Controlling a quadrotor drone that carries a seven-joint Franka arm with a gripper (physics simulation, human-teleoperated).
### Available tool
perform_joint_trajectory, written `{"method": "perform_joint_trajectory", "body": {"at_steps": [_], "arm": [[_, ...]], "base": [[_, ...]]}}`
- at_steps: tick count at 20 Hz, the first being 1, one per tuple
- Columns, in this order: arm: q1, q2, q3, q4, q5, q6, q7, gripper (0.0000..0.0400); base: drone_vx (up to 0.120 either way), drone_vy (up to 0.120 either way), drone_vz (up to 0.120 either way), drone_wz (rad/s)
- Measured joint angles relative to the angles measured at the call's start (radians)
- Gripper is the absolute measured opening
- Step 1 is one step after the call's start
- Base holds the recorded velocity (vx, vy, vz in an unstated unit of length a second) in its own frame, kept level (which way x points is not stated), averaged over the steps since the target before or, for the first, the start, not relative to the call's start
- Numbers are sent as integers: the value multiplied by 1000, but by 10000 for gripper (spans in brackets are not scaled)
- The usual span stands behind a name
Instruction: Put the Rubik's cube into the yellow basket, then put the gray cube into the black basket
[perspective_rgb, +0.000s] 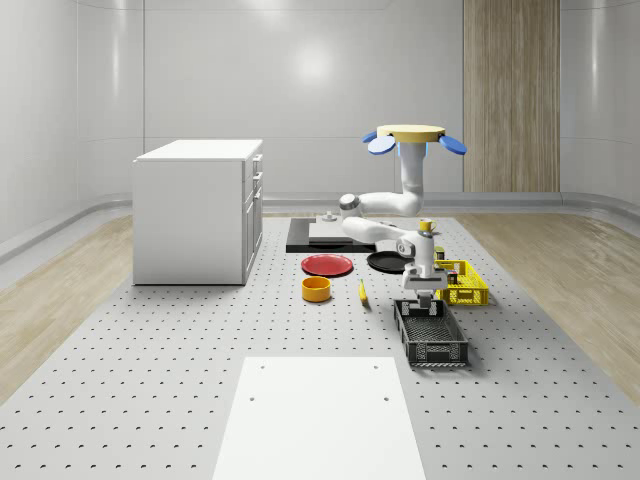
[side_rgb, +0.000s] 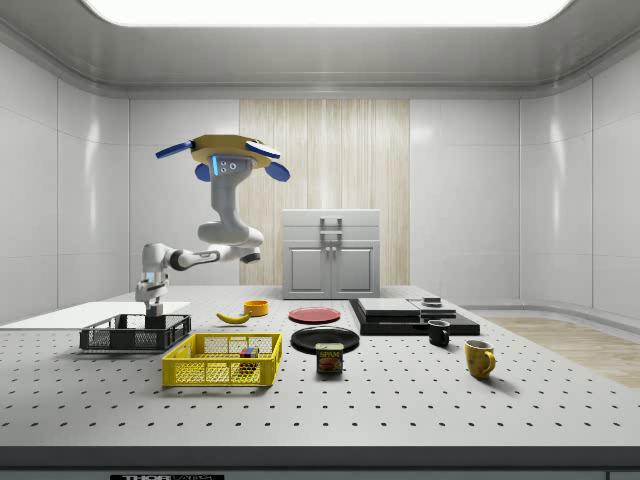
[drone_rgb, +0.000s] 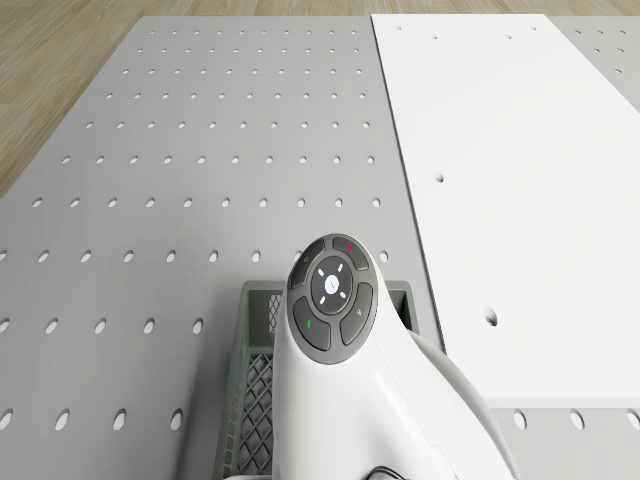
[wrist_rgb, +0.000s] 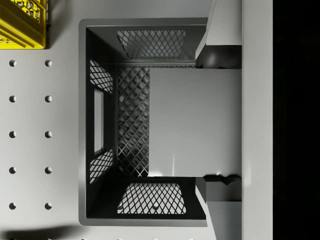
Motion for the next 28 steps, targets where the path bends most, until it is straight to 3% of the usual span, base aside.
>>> {"method": "perform_joint_trajectory", "body": {"at_steps": [14,20,28], "arm": [[-31,26,-136,78,-128,66,-7,251],[-29,36,-145,84,-140,64,-12,361],[-10,33,-98,50,-99,29,-13,394]], "base": [[0,0,0,0],[0,0,0,0],[0,0,0,0]]}}
